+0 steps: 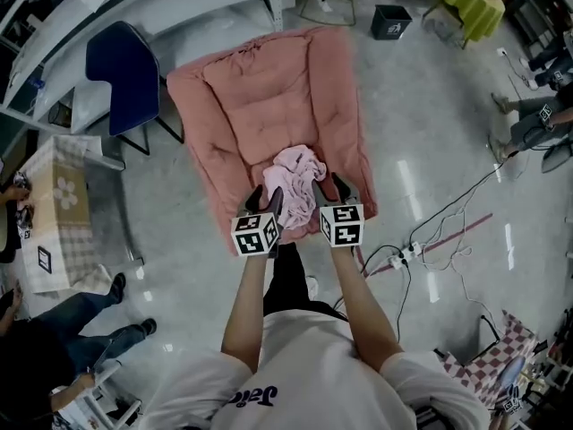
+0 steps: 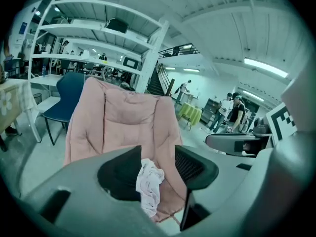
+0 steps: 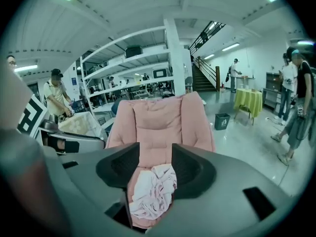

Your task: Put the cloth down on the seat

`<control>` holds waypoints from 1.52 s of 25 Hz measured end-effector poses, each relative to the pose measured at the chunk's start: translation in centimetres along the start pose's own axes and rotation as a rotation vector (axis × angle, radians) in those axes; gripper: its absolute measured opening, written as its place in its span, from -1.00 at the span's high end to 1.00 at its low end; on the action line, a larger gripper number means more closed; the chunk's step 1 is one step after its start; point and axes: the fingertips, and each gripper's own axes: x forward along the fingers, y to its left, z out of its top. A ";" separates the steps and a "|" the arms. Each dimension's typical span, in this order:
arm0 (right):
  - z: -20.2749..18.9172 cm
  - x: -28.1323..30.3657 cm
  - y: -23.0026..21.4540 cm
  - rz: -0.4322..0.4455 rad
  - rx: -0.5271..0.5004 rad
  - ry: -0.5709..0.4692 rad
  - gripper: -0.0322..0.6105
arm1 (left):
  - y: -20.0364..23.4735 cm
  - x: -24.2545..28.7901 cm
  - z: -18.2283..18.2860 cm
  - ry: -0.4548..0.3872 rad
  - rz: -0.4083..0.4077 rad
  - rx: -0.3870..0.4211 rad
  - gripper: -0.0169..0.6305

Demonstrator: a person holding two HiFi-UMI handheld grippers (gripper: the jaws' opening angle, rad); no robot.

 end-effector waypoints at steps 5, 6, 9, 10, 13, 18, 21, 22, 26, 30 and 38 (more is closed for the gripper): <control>4.2 -4.4 1.2 0.009 -0.017 -0.122 0.38 | -2.8 -4.0 3.8 -0.094 -0.020 0.064 0.36; 5.2 -5.1 1.4 0.010 -0.021 -0.151 0.41 | -3.3 -4.6 4.7 -0.118 -0.022 0.080 0.38; 7.6 -7.5 1.8 0.018 -0.029 -0.228 0.49 | -4.7 -6.4 6.6 -0.175 -0.023 0.113 0.45; 8.0 -8.5 2.0 0.019 -0.032 -0.246 0.51 | -5.3 -7.2 6.8 -0.184 -0.022 0.124 0.48; 9.5 -11.4 2.7 0.019 -0.054 -0.303 0.59 | -6.9 -9.5 7.6 -0.221 -0.018 0.157 0.54; 11.8 -15.0 4.9 0.043 -0.093 -0.382 0.68 | -9.1 -13.2 9.6 -0.301 -0.019 0.206 0.63; 12.4 -17.2 5.5 0.049 -0.111 -0.421 0.71 | -10.6 -15.0 10.5 -0.348 -0.024 0.233 0.69; 12.7 -17.9 5.5 0.050 -0.116 -0.433 0.73 | -11.1 -15.6 10.9 -0.365 -0.025 0.240 0.71; 13.6 -20.6 5.8 0.048 -0.130 -0.472 0.80 | -12.6 -18.0 12.1 -0.423 -0.027 0.261 0.79; 14.2 -22.4 6.3 0.054 -0.149 -0.503 0.85 | -12.9 -20.0 12.9 -0.479 -0.007 0.255 0.86; 14.8 -25.1 6.9 0.043 -0.176 -0.554 0.86 | -14.4 -21.9 12.1 -0.487 -0.063 0.232 0.90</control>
